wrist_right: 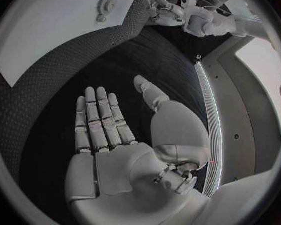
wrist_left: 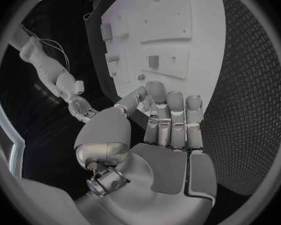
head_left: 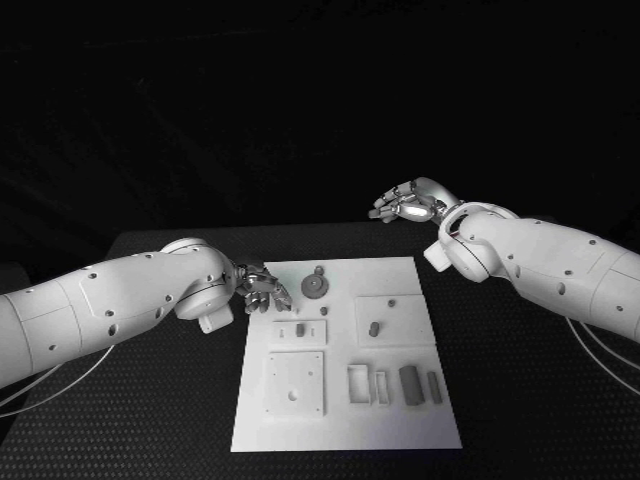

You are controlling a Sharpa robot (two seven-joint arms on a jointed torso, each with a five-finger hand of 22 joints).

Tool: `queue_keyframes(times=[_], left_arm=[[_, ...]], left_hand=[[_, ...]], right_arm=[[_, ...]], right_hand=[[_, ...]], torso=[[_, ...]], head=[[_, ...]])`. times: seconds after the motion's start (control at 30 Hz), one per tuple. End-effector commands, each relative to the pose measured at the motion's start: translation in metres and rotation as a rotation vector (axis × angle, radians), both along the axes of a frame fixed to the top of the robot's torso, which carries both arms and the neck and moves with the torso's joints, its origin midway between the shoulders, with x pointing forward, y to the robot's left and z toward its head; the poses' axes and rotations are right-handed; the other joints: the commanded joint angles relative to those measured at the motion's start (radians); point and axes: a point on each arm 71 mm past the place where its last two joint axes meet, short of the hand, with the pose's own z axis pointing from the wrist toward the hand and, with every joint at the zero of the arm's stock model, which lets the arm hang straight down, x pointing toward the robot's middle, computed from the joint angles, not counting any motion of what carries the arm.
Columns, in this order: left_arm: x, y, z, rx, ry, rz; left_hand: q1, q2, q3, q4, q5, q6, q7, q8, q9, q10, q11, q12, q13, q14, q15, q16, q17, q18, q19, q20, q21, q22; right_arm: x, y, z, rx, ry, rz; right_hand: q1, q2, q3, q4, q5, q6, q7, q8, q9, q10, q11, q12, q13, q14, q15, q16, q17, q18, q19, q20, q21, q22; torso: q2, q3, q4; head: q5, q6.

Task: Assemble the parts on the task board

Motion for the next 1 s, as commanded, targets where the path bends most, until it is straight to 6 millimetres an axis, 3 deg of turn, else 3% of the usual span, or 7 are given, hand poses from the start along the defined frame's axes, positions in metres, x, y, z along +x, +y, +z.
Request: queue_keyframes(times=[0.03, 0.37, 1.0], left_arm=[[-0.002, 0.001, -0.001, 0.043, -0.045, -0.008], [-0.015, 0.005, -0.014, 0.112, -0.069, -0.049], [-0.023, 0.005, -0.030, 0.127, -0.028, -0.060]], left_hand=[[0.004, 0.008, 0.026, -0.029, 0.007, 0.009, -0.001, 0.006, 0.015, 0.012, -0.005, -0.004, -0.002, 0.021, -0.018, 0.006, -0.001, -0.012, 0.009, -0.150, -0.001, 0.001], [0.003, 0.004, 0.028, -0.032, 0.026, 0.017, -0.005, 0.006, 0.015, 0.022, -0.008, -0.008, -0.004, 0.030, -0.020, 0.007, -0.003, -0.011, 0.017, -0.151, -0.001, 0.001], [0.001, 0.002, 0.028, -0.032, 0.033, 0.021, -0.005, 0.006, 0.015, 0.026, -0.008, -0.010, -0.005, 0.033, -0.020, 0.007, -0.004, -0.011, 0.019, -0.151, -0.002, 0.001]], right_arm=[[-0.001, 0.001, 0.000, 0.006, -0.004, 0.012], [-0.001, -0.001, 0.001, 0.005, -0.005, 0.009], [-0.001, 0.000, 0.000, 0.007, -0.006, 0.012]], right_hand=[[0.008, 0.001, -0.005, 0.001, -0.003, -0.006, 0.009, 0.004, -0.001, 0.009, 0.000, -0.006, -0.001, -0.003, -0.002, -0.005, -0.002, -0.018, -0.004, -0.001, -0.004, 0.001], [0.008, 0.001, -0.005, 0.001, -0.003, -0.006, 0.009, 0.004, -0.001, 0.009, 0.000, -0.006, -0.001, -0.003, -0.002, -0.005, -0.002, -0.019, -0.003, -0.001, -0.005, 0.002], [0.008, 0.001, -0.005, 0.001, -0.003, -0.006, 0.009, 0.004, -0.002, 0.010, 0.000, -0.008, -0.001, -0.002, -0.002, -0.005, -0.002, -0.019, -0.003, -0.001, -0.006, 0.004]], torso=[[0.000, 0.0007, -0.0005], [0.000, 0.0002, 0.0019], [0.000, 0.0002, -0.0008]], head=[[0.001, -0.005], [0.003, -0.013], [0.003, -0.022]])
